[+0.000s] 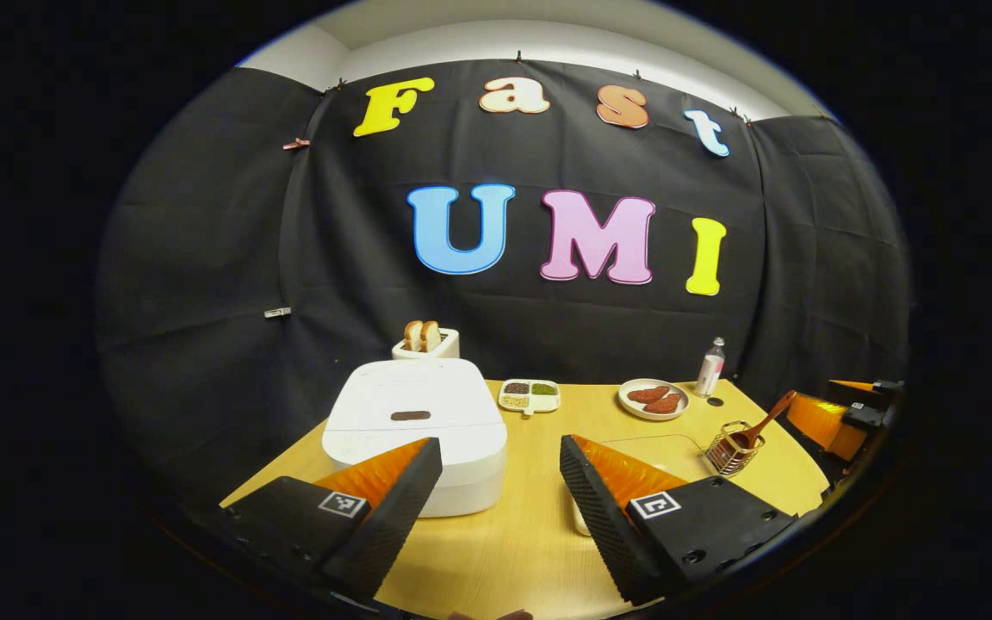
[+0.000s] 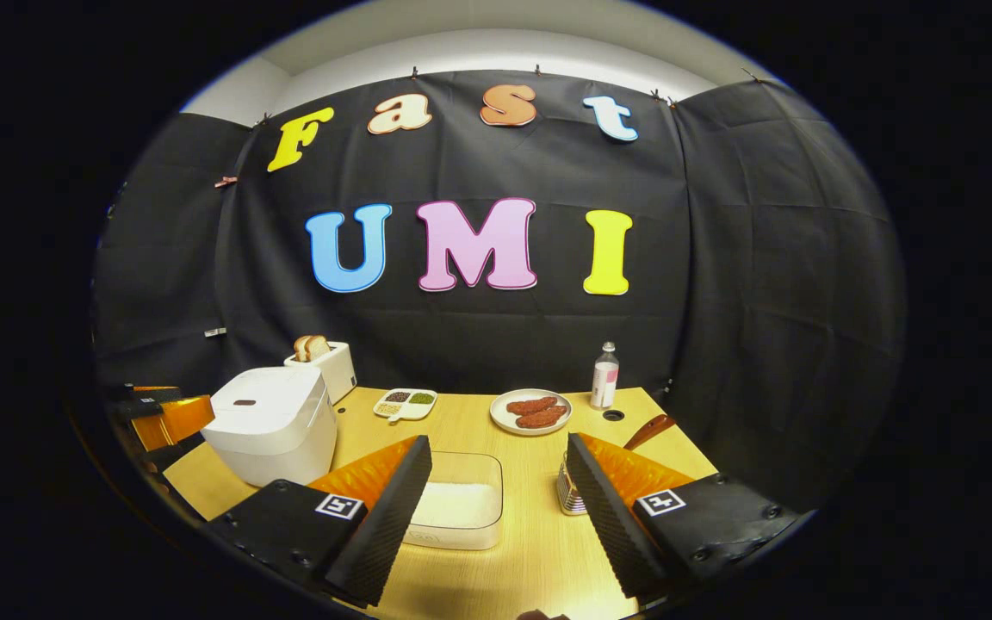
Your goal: Close the left gripper, press the button to open the rice cooker; take a wooden spoon from the chopstick holder with the right hand, scoop a spoonful of rice and pour it into the rice cooker, then put the wooden spoon back into the chopstick holder.
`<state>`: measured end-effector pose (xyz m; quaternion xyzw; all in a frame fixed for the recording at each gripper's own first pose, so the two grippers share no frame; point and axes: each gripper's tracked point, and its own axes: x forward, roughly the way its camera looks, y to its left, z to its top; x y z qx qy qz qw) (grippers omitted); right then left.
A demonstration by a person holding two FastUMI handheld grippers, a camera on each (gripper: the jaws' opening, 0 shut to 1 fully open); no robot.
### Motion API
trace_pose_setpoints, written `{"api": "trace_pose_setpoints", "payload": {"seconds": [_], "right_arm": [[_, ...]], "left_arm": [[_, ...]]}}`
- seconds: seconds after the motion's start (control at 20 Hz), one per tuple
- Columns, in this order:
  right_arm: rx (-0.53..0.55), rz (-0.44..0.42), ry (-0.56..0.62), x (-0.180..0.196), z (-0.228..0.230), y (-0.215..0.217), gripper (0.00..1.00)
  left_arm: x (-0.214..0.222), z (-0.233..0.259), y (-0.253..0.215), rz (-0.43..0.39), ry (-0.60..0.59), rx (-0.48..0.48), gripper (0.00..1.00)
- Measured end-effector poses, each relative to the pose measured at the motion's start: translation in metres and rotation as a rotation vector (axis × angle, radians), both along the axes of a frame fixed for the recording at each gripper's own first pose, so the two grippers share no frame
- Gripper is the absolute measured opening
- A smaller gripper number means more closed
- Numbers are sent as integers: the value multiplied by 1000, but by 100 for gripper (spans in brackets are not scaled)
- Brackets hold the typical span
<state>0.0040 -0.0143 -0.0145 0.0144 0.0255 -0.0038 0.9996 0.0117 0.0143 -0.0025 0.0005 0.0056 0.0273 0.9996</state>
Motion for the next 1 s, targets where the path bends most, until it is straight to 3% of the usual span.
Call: {"api": "trace_pose_setpoints", "payload": {"seconds": [0.5,0.75,0.85,0.95,1.0], "right_arm": [[27,-39,23,2,-10,-12,99],[22,-66,23,-2,-9,-21,99],[21,-77,26,-3,-11,-25,99],[25,-87,30,-5,-12,-29,99],[27,-93,32,-6,-13,-31,99]], "left_arm": [[24,23,66,120,-21,-16,95],[48,39,98,126,-22,-45,93],[62,47,106,111,-22,-37,87],[73,55,104,63,-26,-37,74],[80,58,108,53,-29,-35,61]]}}
